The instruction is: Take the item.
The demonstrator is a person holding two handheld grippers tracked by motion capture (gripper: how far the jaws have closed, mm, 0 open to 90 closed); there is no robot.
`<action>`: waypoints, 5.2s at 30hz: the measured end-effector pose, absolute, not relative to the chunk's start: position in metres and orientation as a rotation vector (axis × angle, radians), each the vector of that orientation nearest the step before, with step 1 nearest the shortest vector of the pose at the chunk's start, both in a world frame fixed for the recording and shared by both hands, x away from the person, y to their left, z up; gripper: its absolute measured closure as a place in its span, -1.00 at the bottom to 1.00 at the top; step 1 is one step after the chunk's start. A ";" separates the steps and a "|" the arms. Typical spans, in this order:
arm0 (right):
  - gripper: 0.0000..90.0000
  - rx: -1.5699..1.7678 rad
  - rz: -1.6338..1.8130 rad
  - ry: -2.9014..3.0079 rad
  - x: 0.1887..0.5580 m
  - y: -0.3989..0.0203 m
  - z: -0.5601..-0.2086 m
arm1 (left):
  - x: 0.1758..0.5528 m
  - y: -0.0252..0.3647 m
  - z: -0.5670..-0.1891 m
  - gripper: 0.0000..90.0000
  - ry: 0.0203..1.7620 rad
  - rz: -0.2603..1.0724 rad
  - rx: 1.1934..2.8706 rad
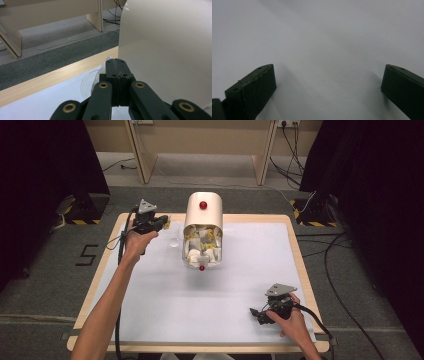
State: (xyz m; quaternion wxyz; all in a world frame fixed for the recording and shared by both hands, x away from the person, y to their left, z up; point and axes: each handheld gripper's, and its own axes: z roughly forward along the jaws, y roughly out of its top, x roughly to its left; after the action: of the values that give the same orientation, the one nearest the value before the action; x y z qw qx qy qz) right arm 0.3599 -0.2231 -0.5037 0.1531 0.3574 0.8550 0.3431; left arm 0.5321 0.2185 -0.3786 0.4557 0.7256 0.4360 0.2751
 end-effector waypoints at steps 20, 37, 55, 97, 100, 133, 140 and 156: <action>-1.00 1.025 0.984 2.452 0.360 -0.223 -0.504 | 0.560 0.211 -0.399 0.98 1.116 0.702 1.769; -1.00 1.024 0.985 2.452 0.360 -0.223 -0.504 | 0.567 0.210 -0.414 0.90 1.139 0.678 1.793; -1.00 1.024 0.985 2.452 0.360 -0.223 -0.504 | 0.554 0.215 -0.412 -0.05 1.139 0.577 1.817; -1.00 1.030 0.985 2.452 0.359 -0.223 -0.504 | 0.473 0.230 -0.425 -0.65 1.159 0.539 1.858; -1.00 1.029 0.985 2.451 0.359 -0.223 -0.504 | 0.468 0.230 -0.425 -0.65 1.158 0.535 1.853; -1.00 1.026 0.984 2.451 0.360 -0.223 -0.504 | 0.419 0.222 -0.456 -0.66 1.123 0.532 1.883; -1.00 1.030 0.985 2.451 0.359 -0.223 -0.504 | 0.411 0.217 -0.464 -0.66 1.110 0.515 1.904; -1.00 1.023 0.984 2.451 0.360 -0.223 -0.504 | 0.386 0.214 -0.486 -0.66 1.091 0.471 1.947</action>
State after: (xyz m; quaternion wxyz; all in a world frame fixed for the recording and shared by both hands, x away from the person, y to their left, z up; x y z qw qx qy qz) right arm 0.3599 -0.2230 -0.5041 0.1540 0.3569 0.8551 0.3432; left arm 0.3857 0.2135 -0.4860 0.4172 0.7757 0.4348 0.1877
